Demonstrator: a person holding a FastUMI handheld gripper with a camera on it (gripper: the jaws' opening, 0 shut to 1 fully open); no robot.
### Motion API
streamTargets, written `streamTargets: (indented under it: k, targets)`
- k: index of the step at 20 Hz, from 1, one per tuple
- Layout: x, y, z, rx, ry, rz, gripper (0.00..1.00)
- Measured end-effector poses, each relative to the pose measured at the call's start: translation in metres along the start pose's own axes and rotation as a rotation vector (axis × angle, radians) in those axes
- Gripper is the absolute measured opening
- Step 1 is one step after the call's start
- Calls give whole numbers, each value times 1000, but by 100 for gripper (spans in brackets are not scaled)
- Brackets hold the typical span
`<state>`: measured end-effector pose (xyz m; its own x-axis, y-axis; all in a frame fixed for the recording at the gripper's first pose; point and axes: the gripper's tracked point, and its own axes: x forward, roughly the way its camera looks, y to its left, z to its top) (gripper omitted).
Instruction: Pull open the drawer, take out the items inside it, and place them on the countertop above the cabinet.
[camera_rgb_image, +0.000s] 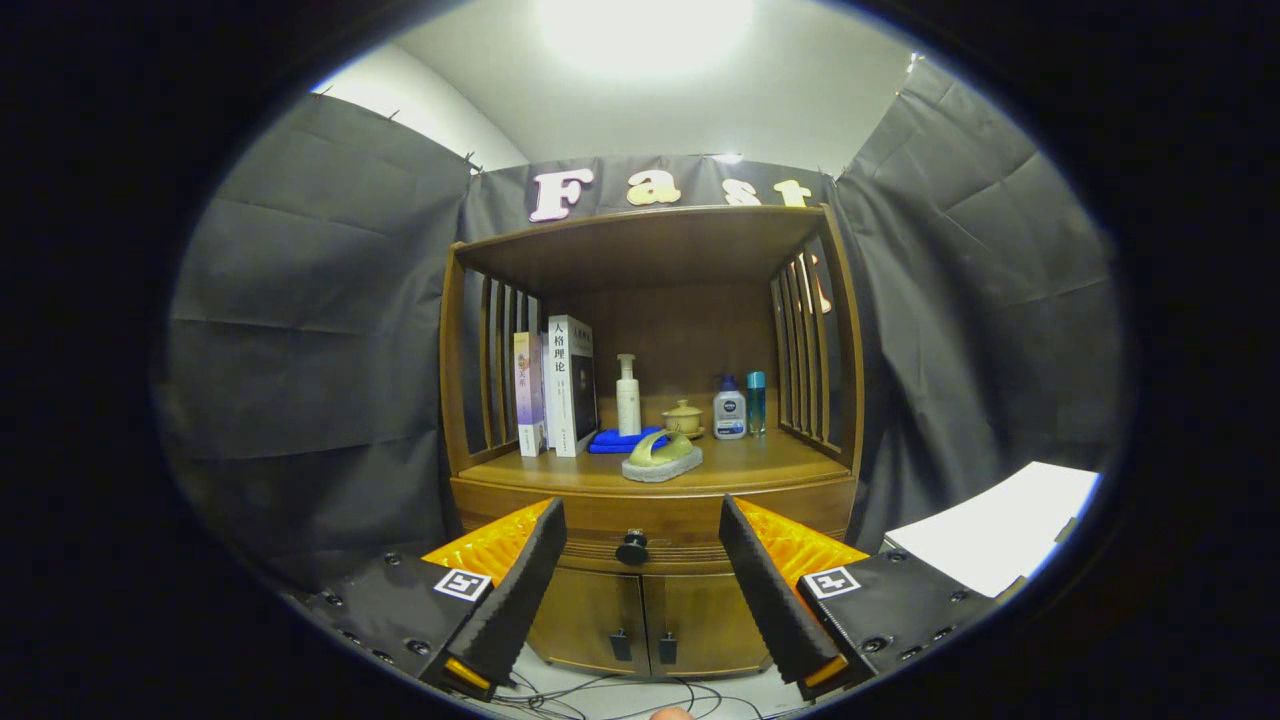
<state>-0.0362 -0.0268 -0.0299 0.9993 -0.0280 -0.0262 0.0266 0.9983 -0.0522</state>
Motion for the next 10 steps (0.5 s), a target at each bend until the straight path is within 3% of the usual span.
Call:
streamTargets:
  k: [10]
  targets:
    - [-6,9,-4,8,15,31,97]
